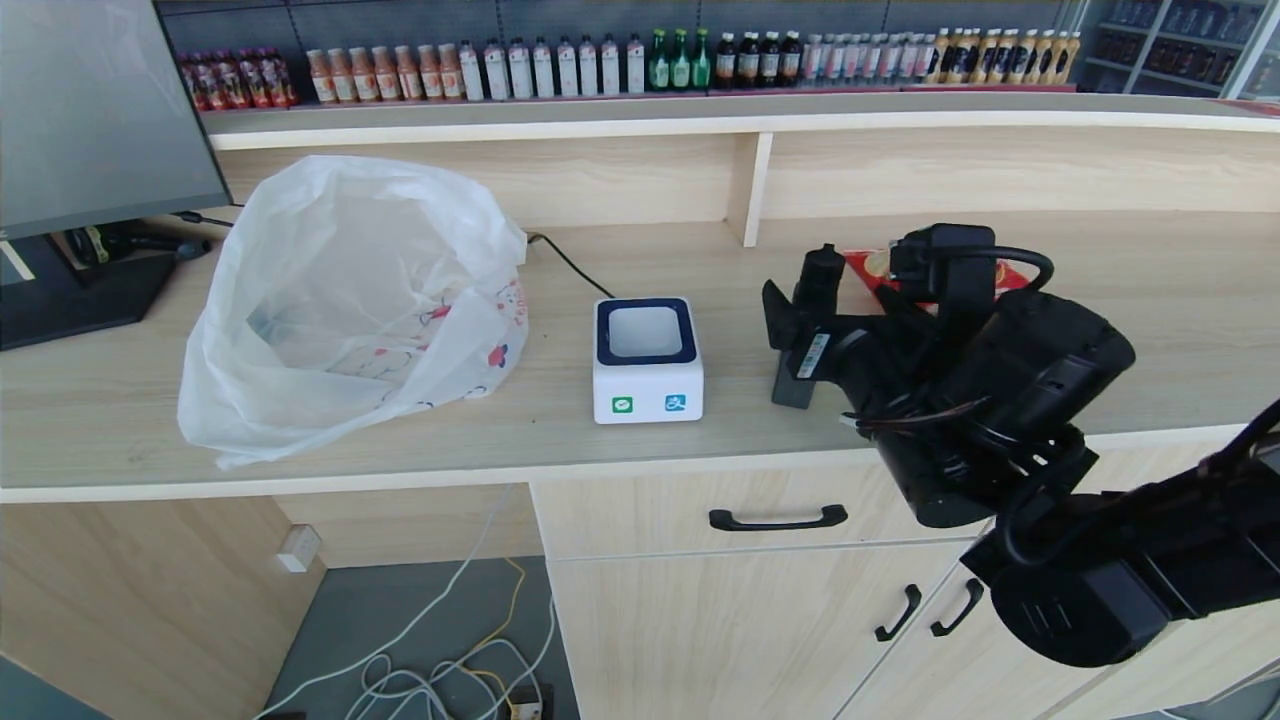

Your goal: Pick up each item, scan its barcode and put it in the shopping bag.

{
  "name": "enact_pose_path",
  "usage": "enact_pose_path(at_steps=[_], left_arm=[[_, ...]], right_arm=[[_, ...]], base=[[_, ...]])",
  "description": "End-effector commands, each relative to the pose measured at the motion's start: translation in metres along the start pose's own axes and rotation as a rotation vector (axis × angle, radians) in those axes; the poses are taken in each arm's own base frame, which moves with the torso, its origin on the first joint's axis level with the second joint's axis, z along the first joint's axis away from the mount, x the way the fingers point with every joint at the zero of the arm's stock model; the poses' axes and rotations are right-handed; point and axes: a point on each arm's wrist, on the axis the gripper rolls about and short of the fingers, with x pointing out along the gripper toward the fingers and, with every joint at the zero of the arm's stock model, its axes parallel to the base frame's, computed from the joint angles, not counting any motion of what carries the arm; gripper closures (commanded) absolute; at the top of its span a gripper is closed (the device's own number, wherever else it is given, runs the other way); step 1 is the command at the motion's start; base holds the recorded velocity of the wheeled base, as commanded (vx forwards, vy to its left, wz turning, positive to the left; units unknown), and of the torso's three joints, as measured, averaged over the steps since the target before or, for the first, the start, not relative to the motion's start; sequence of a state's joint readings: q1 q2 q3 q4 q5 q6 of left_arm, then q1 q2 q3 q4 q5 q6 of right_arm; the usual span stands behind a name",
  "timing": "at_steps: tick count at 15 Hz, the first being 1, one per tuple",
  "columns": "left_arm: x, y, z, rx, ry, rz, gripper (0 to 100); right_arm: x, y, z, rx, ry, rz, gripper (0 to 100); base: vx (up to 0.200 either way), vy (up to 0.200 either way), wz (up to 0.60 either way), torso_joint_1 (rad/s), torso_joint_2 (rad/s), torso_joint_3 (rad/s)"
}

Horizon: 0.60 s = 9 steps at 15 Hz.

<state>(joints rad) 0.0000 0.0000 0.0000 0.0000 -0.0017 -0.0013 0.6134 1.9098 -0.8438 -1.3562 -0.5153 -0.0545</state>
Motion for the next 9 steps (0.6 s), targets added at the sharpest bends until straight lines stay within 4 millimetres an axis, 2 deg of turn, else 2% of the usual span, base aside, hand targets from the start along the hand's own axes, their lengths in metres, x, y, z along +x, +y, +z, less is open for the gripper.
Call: enact_pose_path(at_steps=[1, 9], left_arm=[[0.000, 0.000, 0.000, 0.000, 0.000, 0.000, 0], [0.000, 0.000, 0.000, 0.000, 0.000, 0.000, 0]], right_arm=[[0.011, -0.001, -0.015, -0.017, 0.020, -0.018, 0], [0.034, 0.002, -0.031, -0.012, 0.012, -0.061, 0]], base=[[0.000, 0.000, 0.00, 0.000, 0.00, 0.000], [0.000, 0.000, 0.00, 0.000, 0.00, 0.000]])
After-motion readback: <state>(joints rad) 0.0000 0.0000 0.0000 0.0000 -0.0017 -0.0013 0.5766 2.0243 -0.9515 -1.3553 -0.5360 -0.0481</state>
